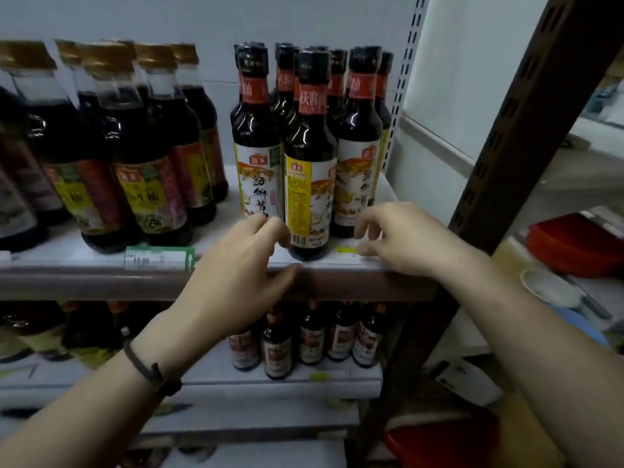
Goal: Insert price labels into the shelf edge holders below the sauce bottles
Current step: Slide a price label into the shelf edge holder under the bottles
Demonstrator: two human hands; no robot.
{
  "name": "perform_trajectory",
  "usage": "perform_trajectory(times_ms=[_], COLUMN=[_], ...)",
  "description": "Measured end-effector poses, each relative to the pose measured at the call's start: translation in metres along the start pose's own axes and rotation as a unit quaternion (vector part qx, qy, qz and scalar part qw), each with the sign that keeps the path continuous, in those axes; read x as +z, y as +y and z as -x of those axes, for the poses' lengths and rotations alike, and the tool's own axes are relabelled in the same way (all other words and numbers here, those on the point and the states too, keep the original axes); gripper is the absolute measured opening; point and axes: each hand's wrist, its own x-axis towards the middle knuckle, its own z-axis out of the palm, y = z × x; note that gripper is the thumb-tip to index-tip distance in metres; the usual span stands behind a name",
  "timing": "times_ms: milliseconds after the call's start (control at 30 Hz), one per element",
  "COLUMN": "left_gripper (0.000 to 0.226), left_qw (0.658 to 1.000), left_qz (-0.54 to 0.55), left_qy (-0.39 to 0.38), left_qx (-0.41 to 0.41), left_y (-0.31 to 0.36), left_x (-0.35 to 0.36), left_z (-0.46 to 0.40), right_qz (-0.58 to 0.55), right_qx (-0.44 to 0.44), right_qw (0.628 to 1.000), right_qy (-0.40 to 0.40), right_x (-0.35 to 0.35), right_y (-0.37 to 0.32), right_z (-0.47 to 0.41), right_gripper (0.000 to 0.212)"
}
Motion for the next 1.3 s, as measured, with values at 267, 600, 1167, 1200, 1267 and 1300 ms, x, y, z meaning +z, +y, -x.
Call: perform_trajectory(times_ms=[267,600,1167,1200,1267,1300], left_gripper=[0.035,0.020,0.021,0.022,0.023,0.022], left_qw=[0.986,0.974,0.985,0.985,0.985,0.986], left_qz=[-0.153,-0.216,-0.162,-0.161,-0.160,-0.158], left_qy=[-0.046,-0.061,-0.051,-0.054,-0.055,-0.052], left_qx=[0.057,0.017,-0.021,-0.022,-0.026,-0.026], left_y=[-0.002,0.000,0.004,0.004,0.004,0.005], left_x=[0.013,0.022,0.027,0.026,0.025,0.025], left_z=[0.004,0.011,0.025,0.026,0.027,0.028], right_qz=[0.034,0.009,-0.126,-0.131,-0.138,-0.145], right_qx=[0.068,0.052,-0.054,-0.058,-0.061,-0.059], right_qw=[0.993,0.994,0.991,0.990,0.988,0.987], right_qy=[-0.092,-0.091,-0.002,0.000,0.010,0.017], right_x=[-0.006,-0.007,-0.015,-0.013,-0.007,-0.005], right_y=[0.009,0.011,-0.003,-0.005,-0.008,-0.010], right_z=[-0.019,-0.023,0.003,0.004,0.004,0.004], right_gripper=[0.031,0.035,0.018,0.017,0.016,0.015])
